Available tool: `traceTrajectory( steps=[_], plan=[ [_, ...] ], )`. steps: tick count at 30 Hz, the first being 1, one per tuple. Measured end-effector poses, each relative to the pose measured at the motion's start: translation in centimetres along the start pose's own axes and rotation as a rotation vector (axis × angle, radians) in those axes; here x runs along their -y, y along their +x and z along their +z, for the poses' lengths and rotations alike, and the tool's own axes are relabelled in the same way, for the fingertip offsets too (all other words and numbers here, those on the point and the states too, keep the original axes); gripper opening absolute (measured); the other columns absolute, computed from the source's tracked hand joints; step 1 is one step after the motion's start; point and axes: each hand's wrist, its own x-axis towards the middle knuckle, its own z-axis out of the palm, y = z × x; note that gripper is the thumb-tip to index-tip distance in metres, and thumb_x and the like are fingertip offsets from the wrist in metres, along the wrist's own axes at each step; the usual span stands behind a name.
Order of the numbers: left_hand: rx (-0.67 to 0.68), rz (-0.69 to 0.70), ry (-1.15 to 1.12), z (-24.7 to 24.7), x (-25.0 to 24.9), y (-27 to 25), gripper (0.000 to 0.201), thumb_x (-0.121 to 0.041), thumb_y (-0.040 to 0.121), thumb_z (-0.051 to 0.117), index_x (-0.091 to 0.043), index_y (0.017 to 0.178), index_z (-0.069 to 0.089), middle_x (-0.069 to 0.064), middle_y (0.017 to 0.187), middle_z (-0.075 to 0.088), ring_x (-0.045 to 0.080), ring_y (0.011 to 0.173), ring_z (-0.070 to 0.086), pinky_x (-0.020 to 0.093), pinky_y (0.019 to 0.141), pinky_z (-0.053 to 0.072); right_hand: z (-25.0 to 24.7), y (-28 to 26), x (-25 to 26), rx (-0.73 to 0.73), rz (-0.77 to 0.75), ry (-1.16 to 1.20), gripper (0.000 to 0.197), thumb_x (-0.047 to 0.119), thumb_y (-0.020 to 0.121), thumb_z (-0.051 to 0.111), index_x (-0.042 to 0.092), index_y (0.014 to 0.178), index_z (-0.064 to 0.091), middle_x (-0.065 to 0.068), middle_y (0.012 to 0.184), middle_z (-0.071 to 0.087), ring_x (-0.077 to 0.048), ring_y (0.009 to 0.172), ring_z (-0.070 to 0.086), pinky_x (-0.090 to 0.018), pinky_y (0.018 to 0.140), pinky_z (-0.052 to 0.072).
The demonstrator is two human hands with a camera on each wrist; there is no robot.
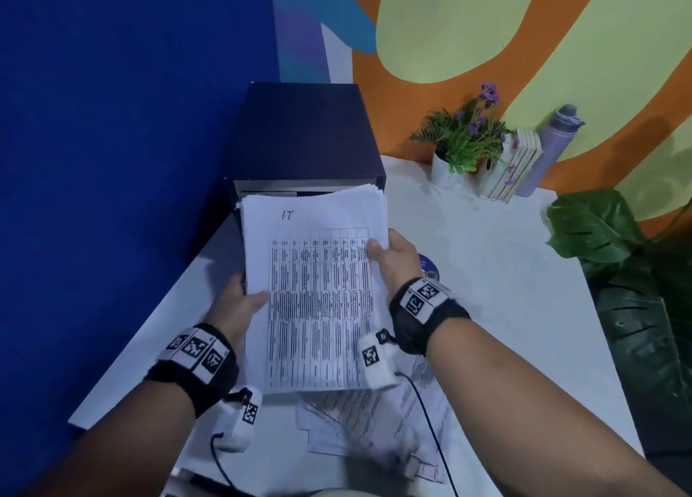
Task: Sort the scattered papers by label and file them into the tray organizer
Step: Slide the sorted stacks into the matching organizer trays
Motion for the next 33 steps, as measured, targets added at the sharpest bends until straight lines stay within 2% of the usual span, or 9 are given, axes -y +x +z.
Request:
traceTrajectory(
  steps=[4,8,11,14,19,22,25,29,33],
  plan=[
    [0.173,-0.042,0.101,-2.5,0.9,-1.5,0.041,-0.024,0.084,0.068,-0.028,0.122,0.053,-0.001,0.113,0.07,0.025,0.103,0.067,0.052,0.09,0.052,1.2,2.5,1.2,-0.019,0.092,-0.082,0.013,0.014,0.093,0.055,0.014,0.101,0.066,-0.008,0.1,0.069,-0.026,0.09,0.063,-0.038,0.089,0.051],
    [0.35,-0.085,0.068,-3.5,-0.3,-3.7,0.036,-0.011,0.097,0.054,-0.032,0.125,0.045,0.007,0.114,0.067,0.032,0.082,0.071,0.035,0.062,0.057,1.4,4.6,2.3,-0.034,0.115,-0.116,0.021,0.027,0.09,0.058,0.015,0.105,0.065,-0.007,0.104,0.069,-0.028,0.096,0.065,-0.041,0.093,0.052],
    [0.224,-0.039,0.008,-4.0,-1.3,-2.7,0.031,-0.006,0.096,0.053,-0.019,0.125,0.05,0.014,0.11,0.067,0.024,0.059,0.063,0.03,0.051,0.051,1.7,6.7,1.6,0.037,0.076,-0.183,0.052,0.055,0.076,0.053,0.016,0.11,0.061,-0.006,0.112,0.066,-0.029,0.103,0.063,-0.048,0.097,0.048],
    [0.148,-0.031,-0.119,-3.4,-2.8,-0.8,0.024,0.0,0.096,0.05,-0.013,0.116,0.055,0.014,0.1,0.066,0.013,0.05,0.054,0.023,0.043,0.045,1.8,4.9,2.4,0.138,0.052,-0.2,0.03,0.047,0.089,0.053,0.021,0.103,0.057,-0.002,0.111,0.063,-0.025,0.104,0.061,-0.049,0.1,0.046],
    [0.134,0.016,-0.159,-2.2,-6.4,3.2,0.028,0.003,0.096,0.046,-0.009,0.12,0.053,0.013,0.097,0.063,0.007,0.044,0.052,0.019,0.039,0.043,0.7,1.5,2.7,0.27,0.125,-0.034,0.035,0.03,0.096,0.055,0.019,0.127,0.043,0.002,0.118,0.056,-0.023,0.077,0.069,-0.033,0.057,0.057],
    [0.102,0.047,-0.154,-1.1,-8.8,5.5,0.027,0.0,0.098,0.047,-0.01,0.122,0.053,0.013,0.096,0.064,0.005,0.045,0.057,0.017,0.041,0.047,1.1,2.5,2.7,0.071,0.037,-0.033,0.026,0.024,0.097,0.05,0.011,0.12,0.046,-0.01,0.093,0.063,-0.02,0.049,0.058,-0.028,0.045,0.046],
    [0.023,0.065,-0.178,-0.1,-10.1,7.7,0.025,-0.009,0.098,0.051,-0.006,0.123,0.054,0.013,0.098,0.067,0.007,0.055,0.065,0.02,0.051,0.055,2.3,4.0,3.5,-0.093,-0.021,-0.037,0.016,0.022,0.097,0.046,0.01,0.104,0.052,-0.008,0.068,0.059,-0.018,0.047,0.051,-0.029,0.049,0.047],
    [-0.083,0.046,-0.255,0.9,-10.8,9.7,0.049,-0.013,0.097,0.055,-0.001,0.141,0.037,0.011,0.097,0.066,0.015,0.072,0.071,0.028,0.068,0.06,4.2,5.1,4.1,-0.109,-0.021,0.122,0.013,0.014,0.098,0.043,0.008,0.106,0.051,-0.006,0.076,0.053,-0.017,0.059,0.058,-0.035,0.071,0.06],
    [-0.095,-0.042,-0.36,2.1,-11.7,10.6,0.045,0.004,0.098,0.042,0.003,0.141,0.03,0.017,0.112,0.062,0.016,0.078,0.067,0.023,0.058,0.059,5.0,6.4,3.8,-0.11,-0.064,-0.043,0.016,0.016,0.087,0.058,0.012,0.103,0.054,0.002,0.078,0.054,-0.017,0.075,0.057,-0.029,0.08,0.049]
  ],
)
